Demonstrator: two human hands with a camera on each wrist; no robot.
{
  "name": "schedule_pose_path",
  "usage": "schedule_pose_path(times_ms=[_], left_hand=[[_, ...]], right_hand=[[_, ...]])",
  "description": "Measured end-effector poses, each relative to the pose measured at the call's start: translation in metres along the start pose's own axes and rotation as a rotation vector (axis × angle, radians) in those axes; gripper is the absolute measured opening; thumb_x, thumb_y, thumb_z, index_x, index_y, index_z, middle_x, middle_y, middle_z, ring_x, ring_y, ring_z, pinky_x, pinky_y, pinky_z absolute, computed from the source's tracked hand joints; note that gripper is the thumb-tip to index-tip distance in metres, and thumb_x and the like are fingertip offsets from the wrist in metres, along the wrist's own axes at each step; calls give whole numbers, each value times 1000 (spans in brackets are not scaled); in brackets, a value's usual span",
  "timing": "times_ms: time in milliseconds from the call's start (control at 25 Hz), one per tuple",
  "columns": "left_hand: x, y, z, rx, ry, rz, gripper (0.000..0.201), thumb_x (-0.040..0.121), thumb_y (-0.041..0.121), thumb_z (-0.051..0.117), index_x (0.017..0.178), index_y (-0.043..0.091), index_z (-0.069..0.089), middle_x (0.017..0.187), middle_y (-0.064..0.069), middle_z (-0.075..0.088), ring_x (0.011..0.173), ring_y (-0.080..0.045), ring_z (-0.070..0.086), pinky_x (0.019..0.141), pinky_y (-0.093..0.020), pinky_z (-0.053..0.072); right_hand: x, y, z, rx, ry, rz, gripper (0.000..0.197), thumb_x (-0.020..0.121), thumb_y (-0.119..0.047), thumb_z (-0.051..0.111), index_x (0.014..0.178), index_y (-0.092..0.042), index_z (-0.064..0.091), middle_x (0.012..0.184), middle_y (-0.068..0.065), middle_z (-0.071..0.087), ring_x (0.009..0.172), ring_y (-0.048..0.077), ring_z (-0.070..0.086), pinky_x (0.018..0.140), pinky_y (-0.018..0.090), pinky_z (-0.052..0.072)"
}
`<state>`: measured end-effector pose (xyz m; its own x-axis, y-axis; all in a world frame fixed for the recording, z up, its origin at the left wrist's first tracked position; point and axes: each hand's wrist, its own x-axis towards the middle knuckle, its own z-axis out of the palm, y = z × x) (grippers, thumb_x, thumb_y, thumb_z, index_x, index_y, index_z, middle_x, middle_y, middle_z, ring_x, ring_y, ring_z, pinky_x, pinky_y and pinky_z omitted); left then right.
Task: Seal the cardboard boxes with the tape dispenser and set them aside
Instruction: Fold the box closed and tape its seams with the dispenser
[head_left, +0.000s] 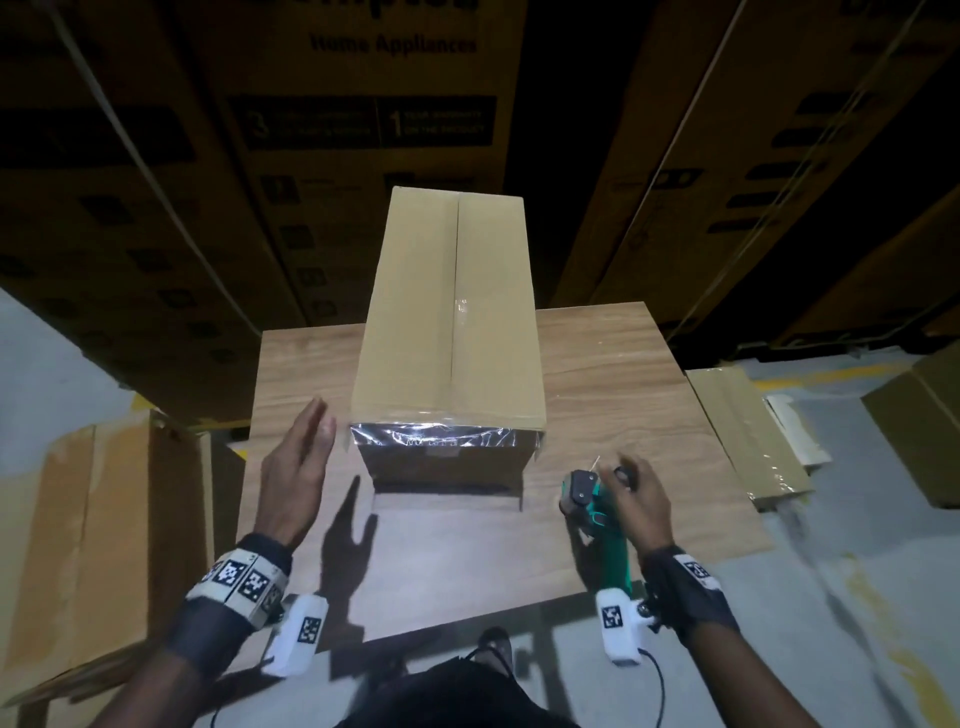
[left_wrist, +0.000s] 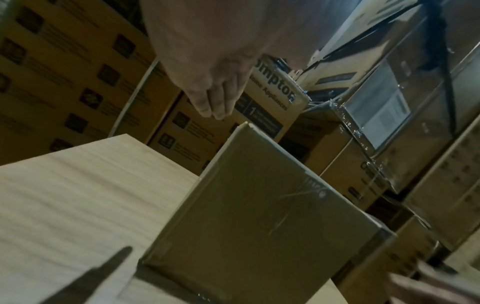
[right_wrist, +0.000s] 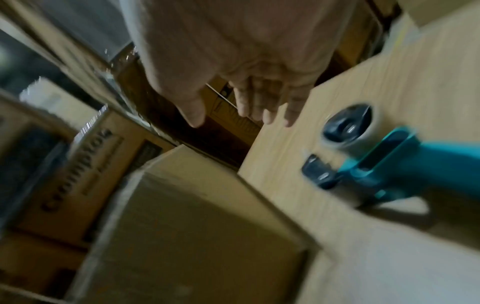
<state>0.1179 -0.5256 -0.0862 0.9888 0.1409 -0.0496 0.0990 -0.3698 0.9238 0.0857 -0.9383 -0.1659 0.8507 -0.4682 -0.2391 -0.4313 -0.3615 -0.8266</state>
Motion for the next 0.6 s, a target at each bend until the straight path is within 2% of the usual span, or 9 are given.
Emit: schedule_pose_path(times_ms=[80, 160, 240, 320, 400, 440, 520, 600], left_hand=[[-3, -5, 10, -58, -100, -12, 73, 95, 63, 37, 160, 30, 30, 159, 9, 34, 144, -8, 30, 116, -32, 20], [-6, -8, 24, -98, -108, -11, 79, 93, 68, 35, 161, 30, 26, 156, 12, 31, 143, -5, 28, 117, -29, 19], [-9, -10, 35, -148, -61, -15, 85, 89, 73, 33, 161, 28, 27, 155, 13, 32, 143, -3, 29, 116, -24, 20], [-9, -15, 41, -179, -18, -20, 81, 91, 72, 32, 160, 29, 31, 158, 13, 32, 145, -4, 30, 116, -23, 20], [-5, -27, 44, -213, 1, -40, 79, 92, 76, 29, 158, 32, 35, 160, 11, 35, 148, -8, 32, 120, -29, 20], [-2, -33, 44, -237, -10, -59, 80, 91, 79, 27, 156, 35, 38, 160, 11, 37, 148, -9, 33, 123, -34, 20], [4, -44, 39, -296, -59, -75, 76, 93, 79, 26, 153, 37, 42, 160, 8, 41, 148, -12, 36, 126, -45, 20], [8, -44, 26, -277, -86, -36, 59, 102, 64, 30, 152, 37, 42, 152, 3, 51, 142, -7, 43, 124, -41, 22]], right_hand=[[-7, -41, 22, 352, -213, 65, 78, 88, -69, 57, 153, -28, 43, 154, -11, 41, 141, 16, 39, 120, 49, 29], [-18, -74, 46, 554, -387, 97, 87, 88, -75, 46, 160, -28, 29, 163, -14, 27, 147, 11, 27, 124, 46, 15], [-26, -80, 68, 609, -406, 100, 88, 92, -75, 38, 162, -25, 19, 166, -11, 21, 149, 4, 22, 126, 36, 11], [-29, -72, 79, 587, -386, 128, 108, 79, -90, 44, 163, -28, 14, 166, -15, 19, 148, -1, 21, 125, 30, 10], [-28, -61, 82, 534, -415, 163, 127, 63, -101, 45, 163, -32, 10, 165, -17, 18, 148, 2, 22, 125, 34, 8], [-27, -56, 82, 520, -449, 181, 126, 64, -102, 41, 163, -33, 10, 166, -16, 18, 149, 5, 22, 125, 38, 7], [-23, -52, 78, 502, -499, 216, 106, 78, -94, 28, 163, -31, 18, 166, -14, 22, 151, 8, 22, 126, 44, 2], [-13, -49, 62, 428, -497, 136, 81, 90, -84, 26, 154, -36, 38, 159, -16, 33, 150, 10, 25, 126, 52, 4]])
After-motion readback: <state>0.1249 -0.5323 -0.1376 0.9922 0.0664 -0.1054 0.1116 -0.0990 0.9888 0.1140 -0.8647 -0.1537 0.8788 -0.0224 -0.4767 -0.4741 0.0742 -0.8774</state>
